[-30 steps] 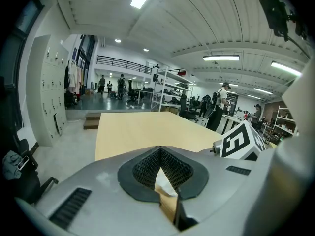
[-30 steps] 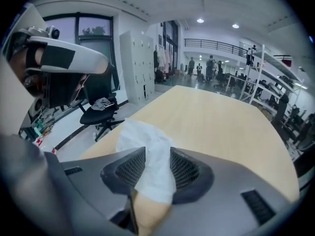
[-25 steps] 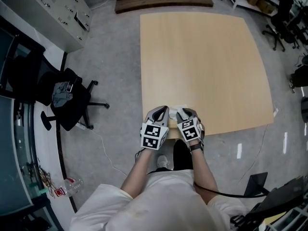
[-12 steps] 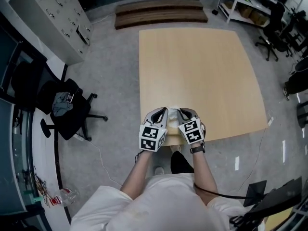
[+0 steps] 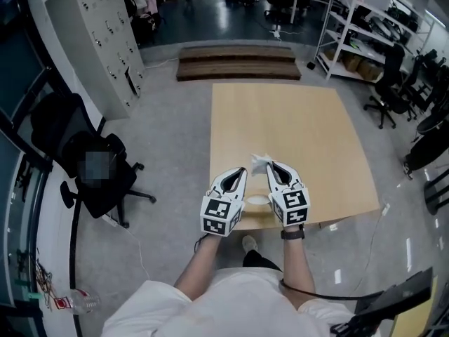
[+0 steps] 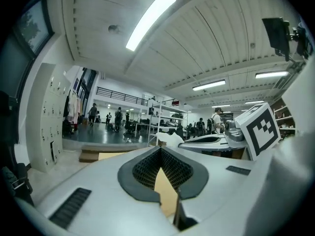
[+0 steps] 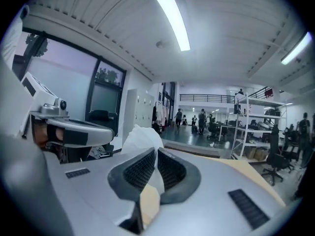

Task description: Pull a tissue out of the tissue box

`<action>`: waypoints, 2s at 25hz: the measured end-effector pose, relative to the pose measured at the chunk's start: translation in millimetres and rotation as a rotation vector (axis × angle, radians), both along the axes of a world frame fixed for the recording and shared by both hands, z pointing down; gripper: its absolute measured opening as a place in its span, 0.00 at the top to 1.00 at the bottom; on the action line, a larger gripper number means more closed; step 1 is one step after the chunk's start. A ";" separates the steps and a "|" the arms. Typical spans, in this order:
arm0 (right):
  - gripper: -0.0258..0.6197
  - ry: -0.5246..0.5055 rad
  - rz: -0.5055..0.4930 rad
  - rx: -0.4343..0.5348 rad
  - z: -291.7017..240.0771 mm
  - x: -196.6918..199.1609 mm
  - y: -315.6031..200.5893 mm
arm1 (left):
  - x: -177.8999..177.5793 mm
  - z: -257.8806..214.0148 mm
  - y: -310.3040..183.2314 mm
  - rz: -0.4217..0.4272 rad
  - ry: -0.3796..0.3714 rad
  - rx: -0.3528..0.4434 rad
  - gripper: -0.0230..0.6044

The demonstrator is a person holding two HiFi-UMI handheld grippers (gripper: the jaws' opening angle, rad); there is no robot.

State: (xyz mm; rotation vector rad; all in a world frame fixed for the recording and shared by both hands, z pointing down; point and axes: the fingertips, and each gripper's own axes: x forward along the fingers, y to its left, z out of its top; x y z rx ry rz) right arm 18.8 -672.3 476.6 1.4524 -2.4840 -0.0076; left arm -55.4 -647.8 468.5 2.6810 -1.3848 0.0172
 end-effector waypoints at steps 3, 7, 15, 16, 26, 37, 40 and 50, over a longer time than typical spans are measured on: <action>0.93 -0.026 0.015 0.057 -24.2 -4.7 30.2 | -14.8 -14.8 24.0 -0.019 0.003 0.046 0.96; 0.93 -0.063 0.046 0.118 -43.2 -8.0 78.4 | -31.8 -24.5 61.1 -0.039 0.001 0.085 0.96; 0.93 -0.079 0.103 0.121 -46.0 -5.1 139.0 | -36.8 -17.1 108.9 -0.063 0.013 0.057 0.96; 0.93 -0.073 0.095 0.123 -48.2 -4.9 140.3 | -34.2 -18.1 109.6 -0.067 0.015 0.054 0.96; 0.94 -0.085 0.057 0.219 -92.0 4.6 125.6 | -11.9 -50.3 101.6 -0.074 -0.007 0.085 0.96; 0.94 -0.107 0.111 0.184 -84.7 62.9 111.4 | 45.9 -44.7 96.7 -0.012 -0.042 0.084 0.96; 0.94 -0.119 0.114 0.172 -81.9 72.1 111.0 | 56.5 -38.1 100.1 -0.003 -0.052 0.067 0.96; 0.94 -0.116 0.082 0.155 -78.7 58.8 101.3 | 31.7 -38.4 91.8 -0.058 -0.047 0.055 0.96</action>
